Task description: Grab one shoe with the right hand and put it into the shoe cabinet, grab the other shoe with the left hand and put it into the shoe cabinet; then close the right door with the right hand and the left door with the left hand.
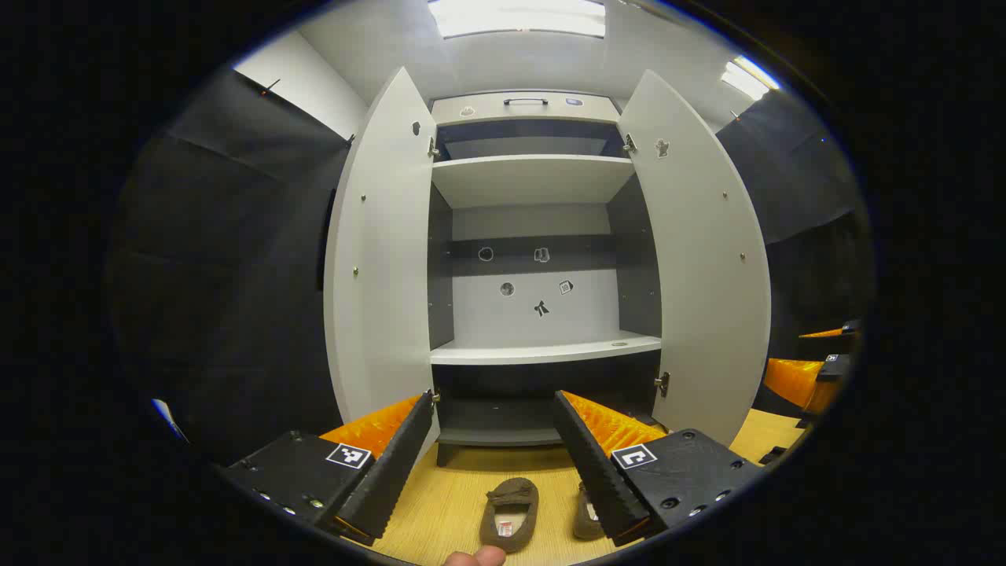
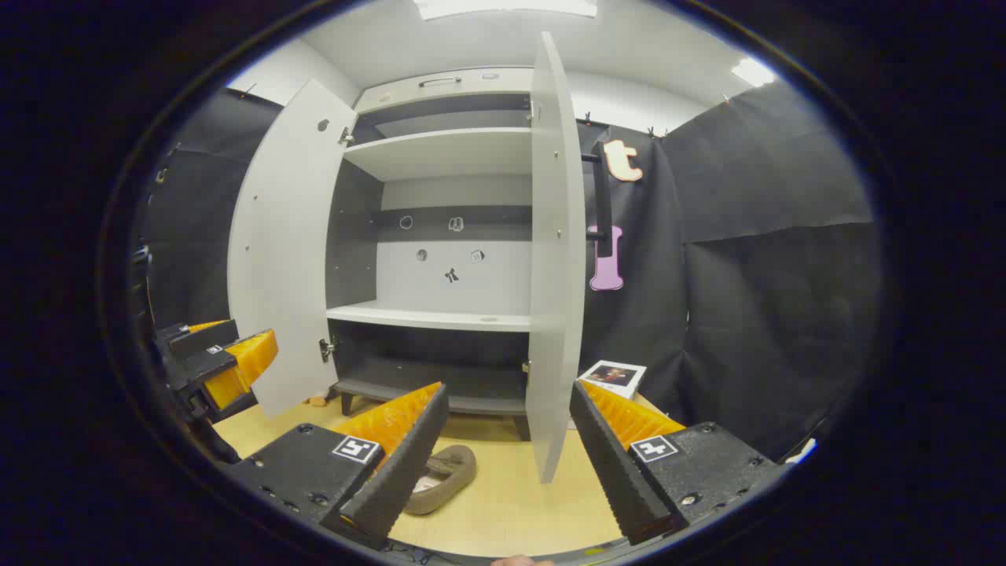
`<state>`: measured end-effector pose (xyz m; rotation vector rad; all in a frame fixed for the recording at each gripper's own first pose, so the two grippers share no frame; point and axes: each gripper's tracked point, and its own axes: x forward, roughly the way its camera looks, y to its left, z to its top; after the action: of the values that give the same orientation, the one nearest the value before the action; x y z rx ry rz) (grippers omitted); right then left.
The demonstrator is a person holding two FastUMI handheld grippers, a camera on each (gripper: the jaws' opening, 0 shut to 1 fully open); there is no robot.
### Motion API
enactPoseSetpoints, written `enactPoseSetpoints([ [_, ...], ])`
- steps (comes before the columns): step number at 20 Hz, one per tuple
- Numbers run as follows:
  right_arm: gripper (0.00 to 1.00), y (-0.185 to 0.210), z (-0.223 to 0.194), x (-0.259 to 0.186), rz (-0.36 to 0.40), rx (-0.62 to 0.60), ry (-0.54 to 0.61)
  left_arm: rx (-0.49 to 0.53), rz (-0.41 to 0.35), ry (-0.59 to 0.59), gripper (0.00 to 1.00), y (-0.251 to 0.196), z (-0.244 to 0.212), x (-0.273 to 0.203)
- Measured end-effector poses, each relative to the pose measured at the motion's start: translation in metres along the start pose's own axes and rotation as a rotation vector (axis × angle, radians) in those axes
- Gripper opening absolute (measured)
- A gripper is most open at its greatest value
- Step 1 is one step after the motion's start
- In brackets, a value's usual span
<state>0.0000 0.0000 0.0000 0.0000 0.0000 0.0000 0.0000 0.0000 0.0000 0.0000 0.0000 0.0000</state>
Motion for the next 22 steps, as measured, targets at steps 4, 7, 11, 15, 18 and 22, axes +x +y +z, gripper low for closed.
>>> enactPoseSetpoints([
  [4,1.0,0.003,0.004,0.001,0.0,-0.007,-0.009,-0.007,0.002,-0.006,0.95,0.004,0.001,0.0],
  [7,1.0,0.008,0.004,0.003,0.006,-0.015,-0.008,-0.012,0.005,-0.011,0.95,0.006,0.001,0.0],
  [11,1.0,0.012,0.005,0.003,0.015,-0.021,-0.012,-0.017,0.006,-0.015,0.95,0.006,0.002,0.001],
  [15,1.0,0.017,0.004,0.004,0.024,-0.02,-0.005,-0.016,0.01,-0.014,0.95,0.008,0.002,0.001],
  [18,1.0,0.02,0.004,0.005,0.034,-0.016,0.0,-0.014,0.016,-0.011,0.95,0.01,0.0,-0.001],
  [22,1.0,0.029,-0.003,0.009,0.053,-0.023,0.017,-0.014,0.019,-0.008,0.95,0.013,-0.001,-0.002],
])
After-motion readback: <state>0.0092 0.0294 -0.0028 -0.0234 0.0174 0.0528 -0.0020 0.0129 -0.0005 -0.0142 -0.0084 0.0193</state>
